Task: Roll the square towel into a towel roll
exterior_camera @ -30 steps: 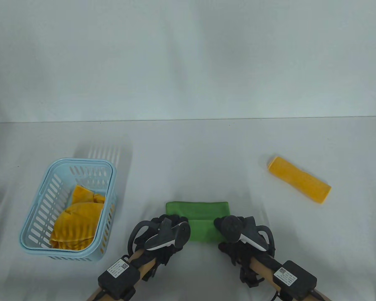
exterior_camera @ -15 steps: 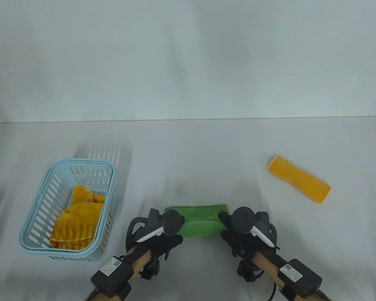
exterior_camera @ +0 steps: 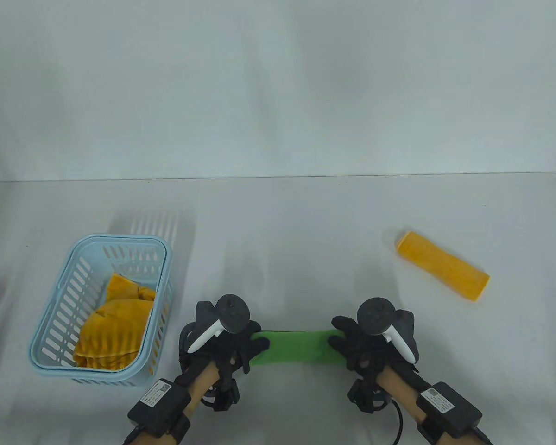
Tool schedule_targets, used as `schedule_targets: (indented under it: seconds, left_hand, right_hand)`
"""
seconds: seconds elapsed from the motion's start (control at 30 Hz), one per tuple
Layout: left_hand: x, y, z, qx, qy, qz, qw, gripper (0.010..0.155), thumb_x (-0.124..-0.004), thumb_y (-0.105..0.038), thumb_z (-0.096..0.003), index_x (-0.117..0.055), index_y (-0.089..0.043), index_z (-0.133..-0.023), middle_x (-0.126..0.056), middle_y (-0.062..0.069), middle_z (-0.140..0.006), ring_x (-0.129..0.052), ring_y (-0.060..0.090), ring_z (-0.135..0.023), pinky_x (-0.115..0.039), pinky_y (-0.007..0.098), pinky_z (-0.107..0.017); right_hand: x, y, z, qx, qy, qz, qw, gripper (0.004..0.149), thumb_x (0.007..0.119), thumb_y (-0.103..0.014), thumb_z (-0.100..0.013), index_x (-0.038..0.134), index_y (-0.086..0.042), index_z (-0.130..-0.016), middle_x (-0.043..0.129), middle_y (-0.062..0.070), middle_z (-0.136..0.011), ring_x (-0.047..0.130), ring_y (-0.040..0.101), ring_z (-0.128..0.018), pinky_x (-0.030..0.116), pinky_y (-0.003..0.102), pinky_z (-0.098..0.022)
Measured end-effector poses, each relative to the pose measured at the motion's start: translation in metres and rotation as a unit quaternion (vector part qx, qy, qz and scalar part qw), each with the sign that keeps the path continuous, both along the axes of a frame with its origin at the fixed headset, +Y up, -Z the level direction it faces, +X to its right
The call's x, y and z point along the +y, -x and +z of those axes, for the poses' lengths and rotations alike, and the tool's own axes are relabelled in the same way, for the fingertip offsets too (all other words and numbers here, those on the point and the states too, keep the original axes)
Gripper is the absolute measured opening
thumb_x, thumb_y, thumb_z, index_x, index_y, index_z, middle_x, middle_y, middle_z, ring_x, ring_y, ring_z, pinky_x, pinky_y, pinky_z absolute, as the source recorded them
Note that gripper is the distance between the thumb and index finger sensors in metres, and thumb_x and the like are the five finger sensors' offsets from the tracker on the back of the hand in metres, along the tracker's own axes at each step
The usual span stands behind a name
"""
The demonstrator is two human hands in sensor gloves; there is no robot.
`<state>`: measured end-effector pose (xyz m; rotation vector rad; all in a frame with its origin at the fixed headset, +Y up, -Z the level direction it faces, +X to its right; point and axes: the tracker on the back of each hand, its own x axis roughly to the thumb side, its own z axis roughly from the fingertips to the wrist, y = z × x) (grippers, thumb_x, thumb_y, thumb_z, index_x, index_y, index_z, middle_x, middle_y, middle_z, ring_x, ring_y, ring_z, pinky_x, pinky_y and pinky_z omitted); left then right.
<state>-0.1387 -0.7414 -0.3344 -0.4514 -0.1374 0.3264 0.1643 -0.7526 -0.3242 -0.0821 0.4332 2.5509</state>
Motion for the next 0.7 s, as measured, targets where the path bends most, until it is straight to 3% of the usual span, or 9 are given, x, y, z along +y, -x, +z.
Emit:
schedule_targets:
  seconds: [0.17,0.33,0.7]
  left_hand:
    - [0.0,0.005,-0.003,0.031,-0.058,-0.068,0.996,0.074,-0.069,-0.063,-0.0347,-0.069,-0.028,-0.099,-0.094,-0.006,-0.082,-0.098,0.022,-0.069,-0.075,0.05,-0.064]
    - [0.001,0.014,-0.005,0.052,-0.067,-0.069,0.994,0.072,-0.069,-0.062,-0.0353,-0.068,-0.03,-0.1,-0.088,-0.005,-0.09,-0.094,0.023,-0.077,-0.073,0.051,-0.066]
    - [0.017,0.008,0.0,0.029,-0.123,-0.076,0.989,0.079,-0.07,-0.066,-0.0333,-0.061,-0.031,-0.104,-0.077,-0.002,-0.103,-0.086,0.028,-0.091,-0.07,0.053,-0.069]
  right_hand:
    - [-0.002,-0.003,-0.001,-0.02,-0.014,0.017,1.0,0.062,0.076,-0.052,-0.032,0.068,-0.031,-0.09,0.097,-0.003,-0.061,0.087,0.025,-0.064,0.068,0.051,-0.059]
    - [0.0,-0.014,-0.005,-0.042,-0.013,-0.003,0.999,0.062,0.076,-0.051,-0.033,0.065,-0.032,-0.091,0.091,-0.003,-0.075,0.082,0.028,-0.074,0.065,0.053,-0.062]
    - [0.01,-0.021,-0.006,-0.045,-0.02,-0.02,0.999,0.07,0.077,-0.055,-0.031,0.059,-0.033,-0.095,0.078,-0.002,-0.092,0.073,0.031,-0.089,0.06,0.057,-0.066]
